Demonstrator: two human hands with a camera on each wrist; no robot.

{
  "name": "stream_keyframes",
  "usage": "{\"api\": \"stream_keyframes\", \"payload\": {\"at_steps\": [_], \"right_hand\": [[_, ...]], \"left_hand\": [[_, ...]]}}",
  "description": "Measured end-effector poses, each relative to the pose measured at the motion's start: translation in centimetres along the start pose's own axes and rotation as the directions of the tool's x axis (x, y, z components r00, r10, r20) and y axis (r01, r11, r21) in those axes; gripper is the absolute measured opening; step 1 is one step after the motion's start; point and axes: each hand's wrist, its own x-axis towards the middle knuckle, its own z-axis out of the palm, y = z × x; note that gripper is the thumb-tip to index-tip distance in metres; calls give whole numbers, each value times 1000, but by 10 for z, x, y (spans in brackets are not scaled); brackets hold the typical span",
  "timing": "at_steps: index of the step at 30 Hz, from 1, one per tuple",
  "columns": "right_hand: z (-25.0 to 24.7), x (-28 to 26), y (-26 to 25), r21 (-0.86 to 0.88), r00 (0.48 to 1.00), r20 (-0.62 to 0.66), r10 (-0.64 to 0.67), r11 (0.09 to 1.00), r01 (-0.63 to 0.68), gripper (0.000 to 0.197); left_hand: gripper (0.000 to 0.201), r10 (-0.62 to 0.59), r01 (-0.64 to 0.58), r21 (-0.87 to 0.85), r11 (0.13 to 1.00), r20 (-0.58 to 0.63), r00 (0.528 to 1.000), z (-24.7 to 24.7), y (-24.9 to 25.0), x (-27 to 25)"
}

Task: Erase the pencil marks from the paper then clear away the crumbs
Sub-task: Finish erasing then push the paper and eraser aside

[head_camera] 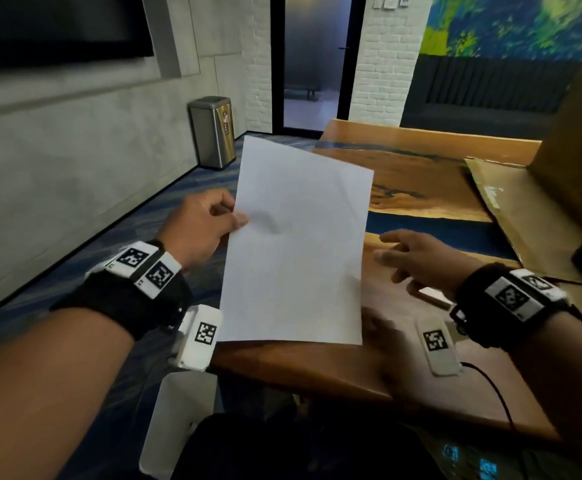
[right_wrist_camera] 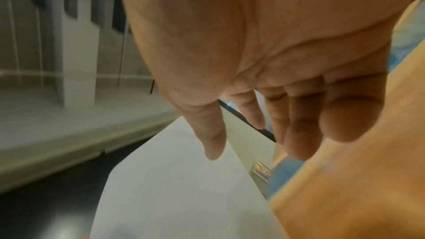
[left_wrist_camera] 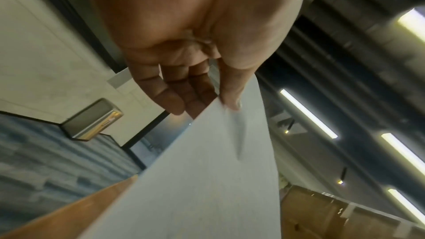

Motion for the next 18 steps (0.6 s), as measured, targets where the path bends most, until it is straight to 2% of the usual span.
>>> {"api": "stream_keyframes", "payload": {"at_steps": [2, 4, 6, 8, 9, 11, 13, 15, 18], "right_hand": [[-12, -2, -7, 182, 996, -60, -63, 981, 73, 48], [-19, -10, -14, 310, 978, -117, -173, 929, 201, 27], [-20, -21, -20, 378, 946, -177, -270, 869, 319, 8], [-15, -30, -20, 391, 924, -198, -327, 838, 380, 9], [-12, -34, -18, 362, 923, -189, -335, 850, 382, 10], [-3, -38, -12, 250, 933, -151, -327, 900, 356, 10], [1, -38, -9, 184, 938, -135, -320, 922, 341, 12], [-3, -32, -12, 248, 935, -179, -305, 906, 343, 14], [-16, -10, -16, 410, 934, -302, -192, 858, 308, 15]], "left_hand": [[10, 74, -75, -65, 995, -23, 997, -1, 19, -8], [18, 135, -142, -132, 981, -65, 989, -1, 30, -17], [21, 175, -188, -139, 972, -103, 979, 1, 32, -28], [9, 173, -185, -142, 973, -93, 981, 7, 21, -38], [10, 145, -152, -135, 979, -62, 987, 10, 13, -42], [28, 74, -75, -86, 993, -6, 997, 17, -8, -46], [15, 34, -34, -22, 999, -11, 999, 21, -18, -45], [4, 20, -20, -10, 1000, -66, 998, 22, -17, -37], [26, 62, -64, -1, 998, -182, 981, 22, 1, -20]]}}
